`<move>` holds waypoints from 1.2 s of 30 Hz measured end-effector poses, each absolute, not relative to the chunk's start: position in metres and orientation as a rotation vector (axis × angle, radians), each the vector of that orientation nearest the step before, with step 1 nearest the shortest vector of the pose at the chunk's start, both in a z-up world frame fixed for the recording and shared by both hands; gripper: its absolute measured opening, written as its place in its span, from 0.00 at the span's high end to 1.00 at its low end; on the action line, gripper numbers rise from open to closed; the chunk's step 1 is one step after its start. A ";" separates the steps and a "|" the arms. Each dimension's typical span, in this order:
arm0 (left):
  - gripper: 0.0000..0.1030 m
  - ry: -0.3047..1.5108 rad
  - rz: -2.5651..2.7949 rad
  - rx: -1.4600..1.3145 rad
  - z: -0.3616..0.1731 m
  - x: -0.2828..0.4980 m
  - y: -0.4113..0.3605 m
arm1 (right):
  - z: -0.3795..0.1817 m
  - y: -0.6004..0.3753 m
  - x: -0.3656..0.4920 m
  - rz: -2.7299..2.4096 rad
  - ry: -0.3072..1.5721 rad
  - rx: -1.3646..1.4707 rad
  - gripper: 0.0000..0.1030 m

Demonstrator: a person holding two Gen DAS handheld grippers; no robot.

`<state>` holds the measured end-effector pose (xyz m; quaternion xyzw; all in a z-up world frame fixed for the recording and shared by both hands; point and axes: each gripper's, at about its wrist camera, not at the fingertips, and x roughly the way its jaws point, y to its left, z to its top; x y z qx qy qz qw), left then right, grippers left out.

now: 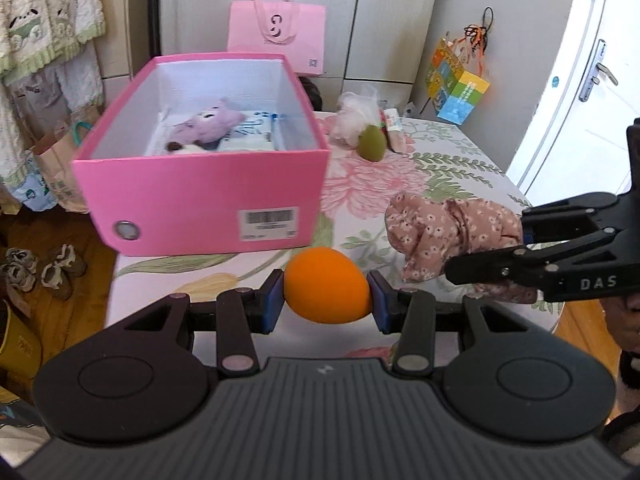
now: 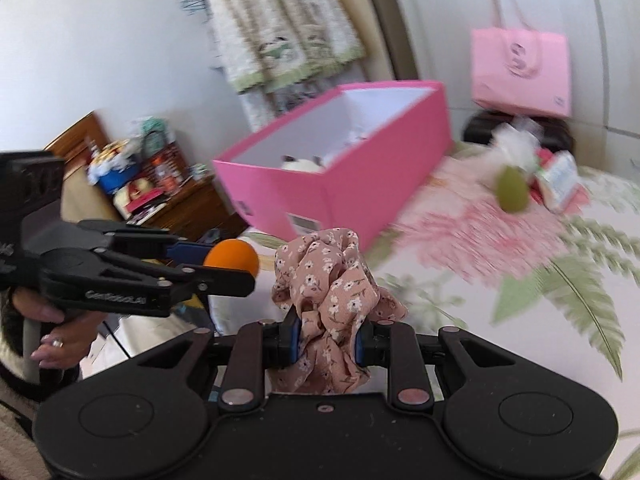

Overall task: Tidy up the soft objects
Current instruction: 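Carry the orange sponge and the scrunchie with both grippers over the pink box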

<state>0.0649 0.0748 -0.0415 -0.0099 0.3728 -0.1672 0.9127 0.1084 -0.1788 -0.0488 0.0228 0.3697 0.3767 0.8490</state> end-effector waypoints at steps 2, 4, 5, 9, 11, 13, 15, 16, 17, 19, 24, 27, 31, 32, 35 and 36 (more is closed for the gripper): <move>0.58 0.766 -0.335 -0.019 -0.036 0.063 0.084 | -0.043 -0.169 0.108 0.829 0.774 0.025 0.73; 0.58 0.753 -0.323 -0.013 -0.029 0.060 0.092 | -0.038 -0.160 0.110 0.862 0.765 0.027 0.73; 0.58 0.745 -0.316 -0.014 -0.026 0.059 0.095 | -0.036 -0.155 0.112 0.871 0.760 0.024 0.73; 0.58 0.698 -0.303 -0.024 -0.009 0.063 0.108 | -0.024 -0.137 0.122 0.896 0.719 0.017 0.72; 0.58 0.658 -0.299 -0.029 -0.001 0.066 0.113 | -0.018 -0.130 0.129 0.921 0.696 0.030 0.70; 0.58 0.620 -0.294 -0.019 0.006 0.070 0.114 | -0.011 -0.125 0.138 0.936 0.671 0.045 0.70; 0.58 0.596 -0.321 -0.035 0.010 0.079 0.118 | -0.005 -0.121 0.147 0.942 0.641 0.058 0.70; 0.58 0.587 -0.342 -0.050 0.012 0.084 0.120 | -0.001 -0.120 0.153 0.939 0.627 0.065 0.70; 0.58 0.580 -0.358 -0.068 0.013 0.090 0.122 | 0.001 -0.119 0.158 0.936 0.619 0.070 0.70; 0.58 0.568 -0.368 -0.075 0.015 0.103 0.124 | 0.007 -0.115 0.171 0.925 0.598 0.072 0.70; 0.58 0.533 -0.334 -0.062 0.017 0.144 0.127 | 0.008 -0.106 0.211 0.904 0.560 0.053 0.69; 0.58 0.545 -0.307 -0.086 0.012 0.174 0.131 | -0.006 -0.096 0.248 0.854 0.577 0.063 0.68; 0.58 0.566 -0.256 -0.092 0.003 0.212 0.138 | -0.013 -0.083 0.285 0.842 0.598 0.058 0.68; 0.58 0.573 -0.241 -0.083 0.001 0.221 0.139 | -0.014 -0.082 0.294 0.834 0.602 0.054 0.68; 0.58 0.596 -0.212 -0.066 -0.005 0.244 0.142 | -0.013 -0.069 0.310 0.773 0.586 -0.027 0.68; 0.58 0.603 -0.208 -0.062 -0.006 0.252 0.144 | -0.014 -0.064 0.316 0.762 0.588 -0.059 0.68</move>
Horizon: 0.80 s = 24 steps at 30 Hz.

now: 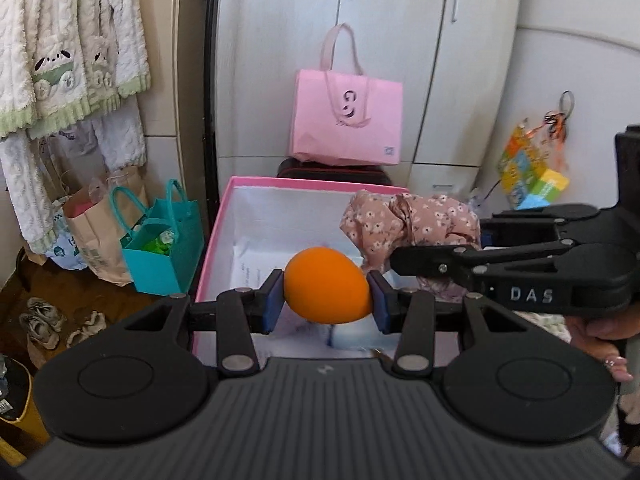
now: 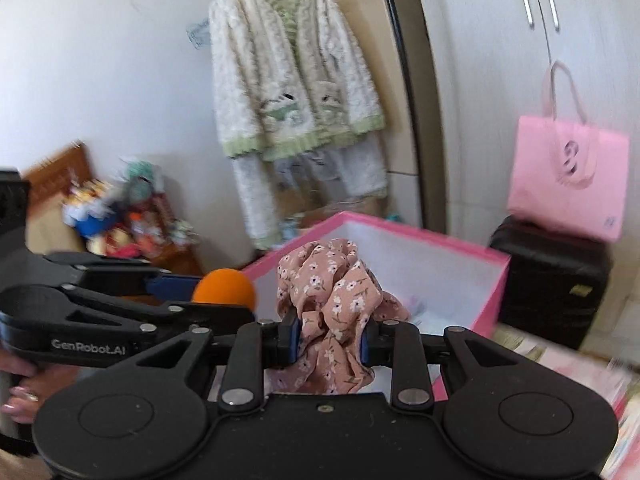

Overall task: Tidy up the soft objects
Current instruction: 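Carry the orange sponge and the scrunchie with both grippers over the pink box, then open both grippers to drop the sponge and scrunchie into the box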

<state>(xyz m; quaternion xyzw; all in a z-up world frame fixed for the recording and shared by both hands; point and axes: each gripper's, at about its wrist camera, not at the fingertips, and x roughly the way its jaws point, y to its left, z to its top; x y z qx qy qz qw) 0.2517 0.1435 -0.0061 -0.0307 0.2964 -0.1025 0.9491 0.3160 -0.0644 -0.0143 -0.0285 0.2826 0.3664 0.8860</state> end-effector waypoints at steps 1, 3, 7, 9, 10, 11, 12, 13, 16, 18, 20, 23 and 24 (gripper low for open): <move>0.58 0.609 -0.202 -0.064 -0.007 0.259 0.145 | -0.015 -0.059 0.323 0.748 0.588 -0.093 0.68; 0.58 0.600 -0.168 -0.095 -0.010 0.272 0.148 | -0.018 -0.049 0.333 0.731 0.601 -0.149 0.68; 0.58 0.640 -0.187 -0.086 -0.013 0.293 0.146 | -0.025 -0.039 0.358 0.731 0.664 -0.199 0.69; 0.58 0.678 -0.195 -0.073 -0.017 0.305 0.142 | -0.028 -0.035 0.368 0.710 0.671 -0.228 0.69; 0.59 0.694 -0.196 -0.071 -0.019 0.310 0.140 | -0.031 -0.033 0.371 0.706 0.676 -0.237 0.69; 0.58 0.706 -0.191 -0.065 -0.021 0.316 0.139 | -0.033 -0.031 0.375 0.703 0.685 -0.246 0.69; 0.58 0.711 -0.187 -0.061 -0.022 0.320 0.138 | -0.036 -0.030 0.378 0.689 0.689 -0.255 0.68; 0.58 0.712 -0.190 -0.064 -0.023 0.322 0.139 | -0.038 -0.028 0.381 0.683 0.691 -0.264 0.68; 0.57 0.703 -0.195 -0.081 -0.022 0.326 0.139 | -0.042 -0.025 0.387 0.677 0.705 -0.271 0.68; 0.56 0.677 -0.174 -0.081 -0.022 0.329 0.140 | -0.042 -0.022 0.387 0.685 0.688 -0.290 0.60; 0.53 0.662 -0.132 -0.064 -0.023 0.331 0.139 | -0.040 -0.019 0.383 0.671 0.651 -0.332 0.39; 0.41 0.649 -0.100 -0.009 -0.023 0.327 0.136 | -0.036 -0.025 0.374 0.651 0.613 -0.349 0.35; 0.36 0.637 -0.101 0.002 -0.021 0.323 0.136 | -0.033 -0.030 0.372 0.651 0.606 -0.339 0.35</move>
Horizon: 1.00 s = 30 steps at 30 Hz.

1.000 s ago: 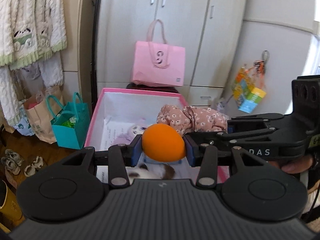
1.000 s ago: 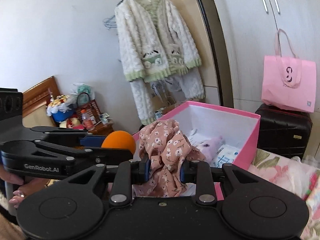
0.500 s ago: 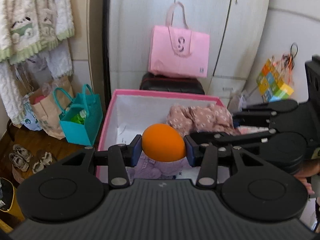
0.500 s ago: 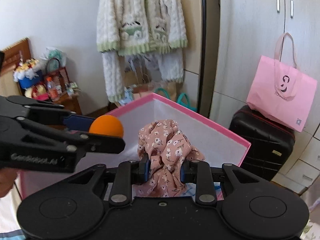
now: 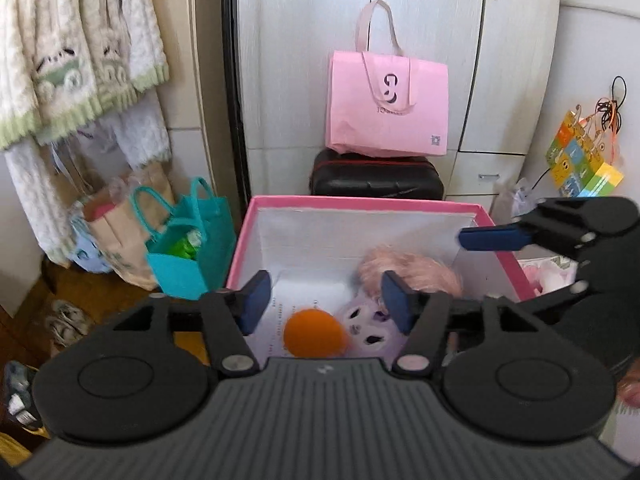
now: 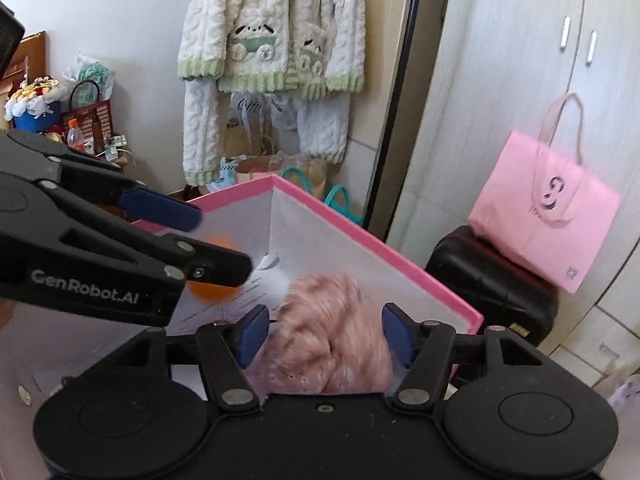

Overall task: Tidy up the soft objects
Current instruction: 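Open both grippers to drop the sponge and scrunchie into the box, then move the left tool toward the green sponge while the right tool approaches the white soap bar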

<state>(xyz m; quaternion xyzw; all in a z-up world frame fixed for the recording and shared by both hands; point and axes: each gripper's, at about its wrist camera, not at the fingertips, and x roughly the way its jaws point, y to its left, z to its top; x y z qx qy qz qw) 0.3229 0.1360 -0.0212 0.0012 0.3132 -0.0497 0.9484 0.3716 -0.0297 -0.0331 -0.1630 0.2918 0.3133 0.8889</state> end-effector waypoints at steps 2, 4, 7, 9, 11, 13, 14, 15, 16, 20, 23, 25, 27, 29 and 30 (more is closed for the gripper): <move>0.32 0.616 -0.110 0.015 -0.016 0.313 0.137 | -0.027 -0.042 0.364 0.657 0.597 -0.304 0.30; 0.30 0.604 -0.119 0.017 -0.009 0.300 0.138 | -0.020 -0.057 0.354 0.667 0.594 -0.251 0.30; 0.29 0.604 -0.155 0.033 0.002 0.277 0.137 | -0.010 -0.081 0.334 0.692 0.596 -0.186 0.30; 0.27 0.599 -0.181 0.057 0.010 0.258 0.135 | -0.003 -0.099 0.319 0.701 0.597 -0.149 0.30; 0.23 0.591 -0.203 0.074 0.017 0.240 0.132 | 0.003 -0.117 0.308 0.700 0.602 -0.116 0.30; 0.21 0.590 -0.237 0.081 0.024 0.222 0.128 | 0.010 -0.134 0.297 0.698 0.608 -0.077 0.29; 0.21 0.593 -0.261 0.082 0.027 0.212 0.125 | 0.014 -0.144 0.291 0.696 0.614 -0.056 0.28; 0.20 0.600 -0.279 0.081 0.030 0.205 0.122 | 0.017 -0.152 0.286 0.694 0.621 -0.039 0.28; 0.20 0.607 -0.296 0.079 0.031 0.199 0.120 | 0.020 -0.161 0.281 0.691 0.628 -0.022 0.28; 0.20 0.637 -0.391 0.067 0.040 0.171 0.106 | 0.030 -0.189 0.259 0.660 0.633 -0.012 0.26; 0.20 0.639 -0.445 0.077 0.045 0.153 0.092 | 0.036 -0.205 0.243 0.628 0.621 -0.033 0.25; 0.20 0.632 -0.468 0.100 0.048 0.143 0.079 | 0.038 -0.216 0.234 0.612 0.600 -0.049 0.25; 0.20 0.630 -0.484 0.123 0.048 0.134 0.066 | 0.039 -0.227 0.226 0.600 0.586 -0.049 0.25; 0.20 0.622 -0.506 0.146 0.048 0.128 0.054 | 0.038 -0.240 0.221 0.590 0.574 -0.042 0.25; 0.20 0.616 -0.518 0.158 0.047 0.123 0.047 | 0.036 -0.246 0.218 0.585 0.565 -0.043 0.25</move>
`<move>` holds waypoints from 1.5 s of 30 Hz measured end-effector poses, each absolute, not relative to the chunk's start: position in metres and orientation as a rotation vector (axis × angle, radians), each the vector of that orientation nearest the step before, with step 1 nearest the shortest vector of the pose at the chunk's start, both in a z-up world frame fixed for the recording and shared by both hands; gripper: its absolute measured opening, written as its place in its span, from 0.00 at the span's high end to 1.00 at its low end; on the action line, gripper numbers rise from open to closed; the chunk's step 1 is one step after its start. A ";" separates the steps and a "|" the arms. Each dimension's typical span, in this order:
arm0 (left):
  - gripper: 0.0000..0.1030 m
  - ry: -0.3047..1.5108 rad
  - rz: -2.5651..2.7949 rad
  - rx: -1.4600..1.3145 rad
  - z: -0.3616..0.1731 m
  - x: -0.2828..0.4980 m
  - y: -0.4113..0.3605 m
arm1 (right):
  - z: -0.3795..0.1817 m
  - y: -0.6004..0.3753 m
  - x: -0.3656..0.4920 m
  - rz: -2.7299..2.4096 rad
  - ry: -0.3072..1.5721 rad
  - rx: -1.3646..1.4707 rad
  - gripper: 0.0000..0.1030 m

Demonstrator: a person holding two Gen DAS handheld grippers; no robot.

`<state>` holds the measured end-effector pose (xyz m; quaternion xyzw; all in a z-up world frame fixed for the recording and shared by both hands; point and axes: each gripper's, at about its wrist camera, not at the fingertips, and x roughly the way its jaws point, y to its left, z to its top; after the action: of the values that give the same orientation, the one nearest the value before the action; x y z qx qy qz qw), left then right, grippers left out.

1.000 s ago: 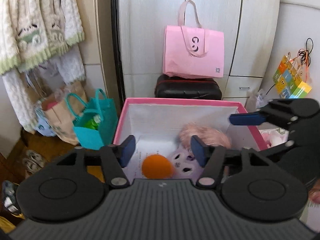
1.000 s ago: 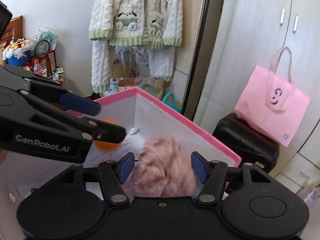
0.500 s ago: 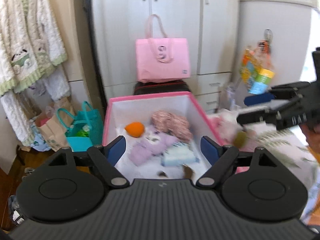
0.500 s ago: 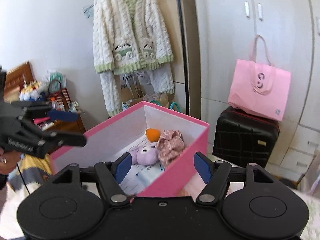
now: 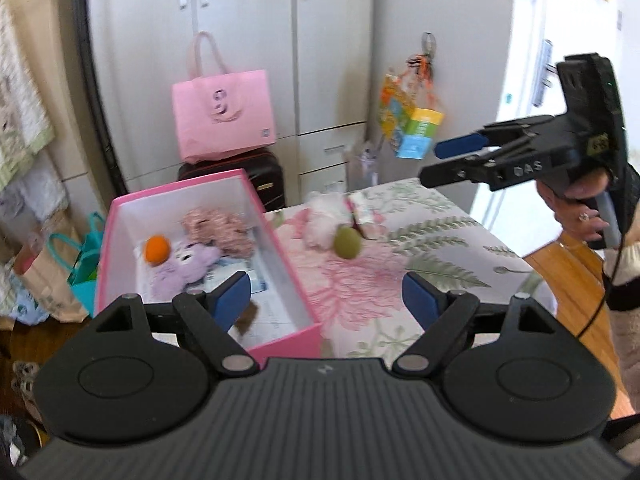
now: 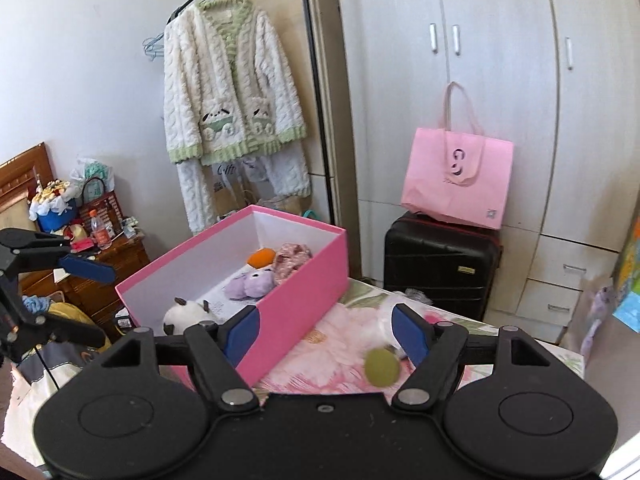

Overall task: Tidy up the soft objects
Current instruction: 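Move the left tool toward the green sponge while the right tool approaches the white soap bar, then grasp the green sponge with the left gripper while the right gripper grasps the soap bar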

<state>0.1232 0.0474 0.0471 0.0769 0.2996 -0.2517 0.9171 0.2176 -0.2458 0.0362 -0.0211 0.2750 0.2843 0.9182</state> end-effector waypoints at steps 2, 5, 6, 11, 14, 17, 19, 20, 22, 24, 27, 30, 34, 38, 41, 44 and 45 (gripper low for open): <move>0.20 0.610 -0.535 0.177 0.045 0.117 0.035 | 0.033 -0.256 0.213 0.572 0.553 -0.044 0.25; 0.20 0.610 -0.560 0.193 0.039 0.114 0.015 | 0.025 -0.268 0.211 0.572 0.544 -0.041 0.25; 0.20 0.616 -0.563 0.194 0.036 0.115 0.009 | 0.022 -0.272 0.211 0.572 0.543 -0.041 0.25; 0.20 0.640 -0.577 0.195 0.019 0.129 -0.019 | 0.007 -0.286 0.216 0.546 0.525 -0.075 0.25; 0.20 0.608 -0.556 0.203 0.007 0.133 -0.033 | -0.002 -0.289 0.221 0.539 0.498 -0.119 0.25; 0.20 0.564 -0.465 0.219 -0.014 0.140 -0.046 | -0.016 -0.292 0.227 0.510 0.458 -0.179 0.20; 0.20 0.562 -0.436 0.216 -0.027 0.149 -0.053 | -0.025 -0.291 0.236 0.503 0.457 -0.228 0.20; 0.20 0.568 -0.432 0.210 -0.032 0.154 -0.055 | -0.030 -0.291 0.241 0.515 0.463 -0.253 0.20; 0.20 0.582 -0.434 0.191 -0.040 0.165 -0.060 | -0.040 -0.292 0.251 0.542 0.470 -0.282 0.20; 0.20 0.583 -0.437 0.173 -0.047 0.176 -0.065 | -0.048 -0.293 0.262 0.570 0.471 -0.297 0.20; 0.21 0.606 -0.427 0.147 -0.056 0.196 -0.073 | -0.059 -0.295 0.277 0.611 0.475 -0.301 0.20; 0.24 0.677 -0.414 0.120 -0.069 0.220 -0.083 | -0.071 -0.298 0.297 0.666 0.510 -0.307 0.20; 0.33 0.702 -0.390 0.111 -0.083 0.243 -0.092 | -0.089 -0.300 0.321 0.730 0.576 -0.357 0.20; 0.42 0.730 -0.376 0.034 -0.096 0.264 -0.088 | -0.102 -0.302 0.337 0.790 0.577 -0.363 0.16; 0.47 0.735 -0.345 -0.001 -0.105 0.278 -0.089 | -0.110 -0.300 0.346 0.832 0.565 -0.370 0.15; 0.50 0.727 -0.321 -0.035 -0.111 0.286 -0.088 | -0.115 -0.298 0.351 0.876 0.555 -0.380 0.14; 0.50 0.721 -0.321 -0.045 -0.112 0.288 -0.087 | -0.116 -0.296 0.353 0.886 0.546 -0.389 0.13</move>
<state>0.2883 -0.0870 -0.1117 -0.0218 0.3511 -0.1564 0.9229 0.3526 -0.2965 -0.1159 -0.1846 0.2592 0.4205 0.8497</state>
